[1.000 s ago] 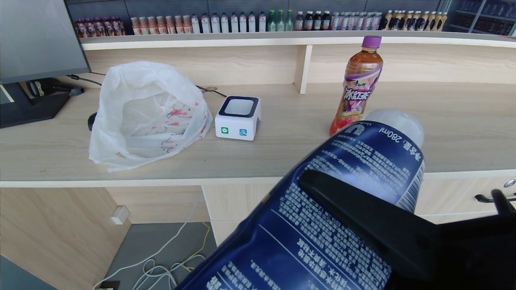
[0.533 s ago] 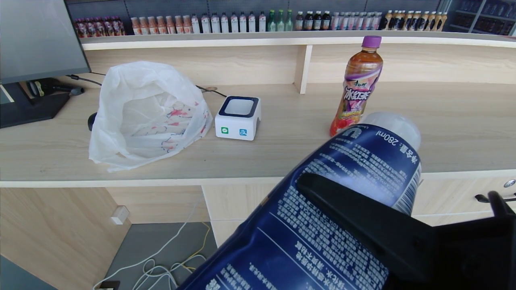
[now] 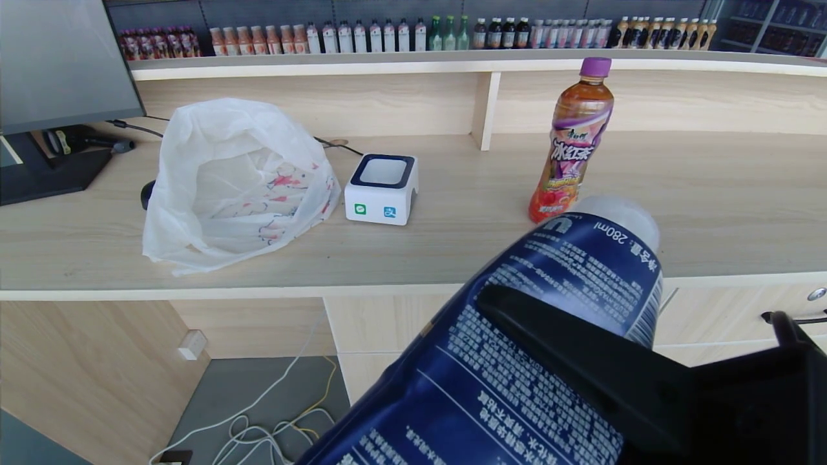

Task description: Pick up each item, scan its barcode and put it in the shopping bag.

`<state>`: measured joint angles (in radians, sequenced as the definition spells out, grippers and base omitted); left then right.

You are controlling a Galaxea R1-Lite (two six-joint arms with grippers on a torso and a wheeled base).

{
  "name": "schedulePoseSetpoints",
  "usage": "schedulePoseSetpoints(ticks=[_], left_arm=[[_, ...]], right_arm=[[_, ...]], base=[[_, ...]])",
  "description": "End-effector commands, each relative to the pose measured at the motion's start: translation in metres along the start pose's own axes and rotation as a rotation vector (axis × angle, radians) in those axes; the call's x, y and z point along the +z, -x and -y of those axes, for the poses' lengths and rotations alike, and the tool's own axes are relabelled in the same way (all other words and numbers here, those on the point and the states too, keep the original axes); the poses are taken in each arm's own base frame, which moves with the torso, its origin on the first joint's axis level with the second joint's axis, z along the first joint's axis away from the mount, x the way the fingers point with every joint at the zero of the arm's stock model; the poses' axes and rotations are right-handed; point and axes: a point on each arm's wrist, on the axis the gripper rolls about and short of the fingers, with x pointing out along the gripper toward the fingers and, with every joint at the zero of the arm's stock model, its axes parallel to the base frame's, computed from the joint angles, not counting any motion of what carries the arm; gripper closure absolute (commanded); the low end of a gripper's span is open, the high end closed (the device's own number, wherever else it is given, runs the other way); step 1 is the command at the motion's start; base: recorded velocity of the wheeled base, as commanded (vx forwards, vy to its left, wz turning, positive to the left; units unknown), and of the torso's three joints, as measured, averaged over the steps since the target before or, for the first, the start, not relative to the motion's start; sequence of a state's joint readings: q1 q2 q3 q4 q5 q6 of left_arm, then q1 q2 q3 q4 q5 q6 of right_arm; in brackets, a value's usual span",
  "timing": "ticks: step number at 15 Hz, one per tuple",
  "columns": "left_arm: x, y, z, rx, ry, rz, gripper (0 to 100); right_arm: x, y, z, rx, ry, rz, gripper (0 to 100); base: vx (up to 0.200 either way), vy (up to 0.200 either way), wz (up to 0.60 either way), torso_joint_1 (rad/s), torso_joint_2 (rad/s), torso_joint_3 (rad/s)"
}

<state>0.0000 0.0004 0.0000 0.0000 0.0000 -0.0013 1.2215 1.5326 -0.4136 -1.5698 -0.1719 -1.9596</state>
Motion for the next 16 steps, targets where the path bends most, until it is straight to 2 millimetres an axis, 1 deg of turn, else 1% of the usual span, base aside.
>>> schedulePoseSetpoints(ticks=[1, 2, 5, 7, 8, 9, 10, 11, 13, 14, 15, 16], left_arm=[[0.0, 0.0, 0.0, 0.0, 0.0, 0.0, 100], [0.0, 0.0, 0.0, 0.0, 0.0, 0.0, 100], [0.0, 0.0, 0.0, 0.0, 0.0, 0.0, 100], [0.0, 0.0, 0.0, 0.0, 0.0, 0.0, 100], [0.0, 0.0, 0.0, 0.0, 0.0, 0.0, 100], [0.0, 0.0, 0.0, 0.0, 0.0, 0.0, 100], [0.0, 0.0, 0.0, 0.0, 0.0, 0.0, 100], [0.0, 0.0, 0.0, 0.0, 0.0, 0.0, 100], [0.0, 0.0, 0.0, 0.0, 0.0, 0.0, 100], [0.0, 0.0, 0.0, 0.0, 0.0, 0.0, 100], [0.0, 0.0, 0.0, 0.0, 0.0, 0.0, 100], [0.0, 0.0, 0.0, 0.0, 0.0, 0.0, 100]], right_arm=[[0.0, 0.002, -0.003, 0.015, -0.026, 0.001, 100], [0.0, 0.004, -0.005, 0.025, -0.07, 0.001, 100], [-0.007, 0.012, -0.019, 0.088, -0.33, -0.037, 100], [-0.008, 0.016, -0.024, 0.112, -0.496, -0.049, 100], [-0.003, 0.01, -0.037, 0.153, -0.652, -0.061, 100], [0.0, 0.006, -0.041, 0.158, -0.792, -0.068, 100], [0.002, 0.004, -0.047, 0.178, -0.87, -0.073, 100], [0.002, -0.002, -0.044, 0.156, -0.921, -0.059, 100], [-0.007, -0.009, -0.039, 0.108, -1.021, -0.072, 100], [-0.008, -0.009, -0.037, 0.098, -1.059, -0.06, 100], [-0.008, -0.01, -0.034, 0.098, -1.102, -0.007, 100], [-0.008, -0.015, -0.033, 0.085, -1.13, 0.001, 100]], base=[[0.0, 0.0, 0.0, 0.0, 0.0, 0.0], [0.0, 0.0, 0.0, 0.0, 0.0, 0.0], [0.0, 0.0, 0.0, 0.0, 0.0, 0.0], [0.0, 0.0, 0.0, 0.0, 0.0, 0.0], [0.0, 0.0, 0.0, 0.0, 0.0, 0.0], [0.0, 0.0, 0.0, 0.0, 0.0, 0.0], [0.0, 0.0, 0.0, 0.0, 0.0, 0.0], [0.0, 0.0, 0.0, 0.0, 0.0, 0.0], [0.0, 0.0, 0.0, 0.0, 0.0, 0.0], [0.0, 0.0, 0.0, 0.0, 0.0, 0.0], [0.0, 0.0, 0.0, 0.0, 0.0, 0.0], [0.0, 0.0, 0.0, 0.0, 0.0, 0.0]])
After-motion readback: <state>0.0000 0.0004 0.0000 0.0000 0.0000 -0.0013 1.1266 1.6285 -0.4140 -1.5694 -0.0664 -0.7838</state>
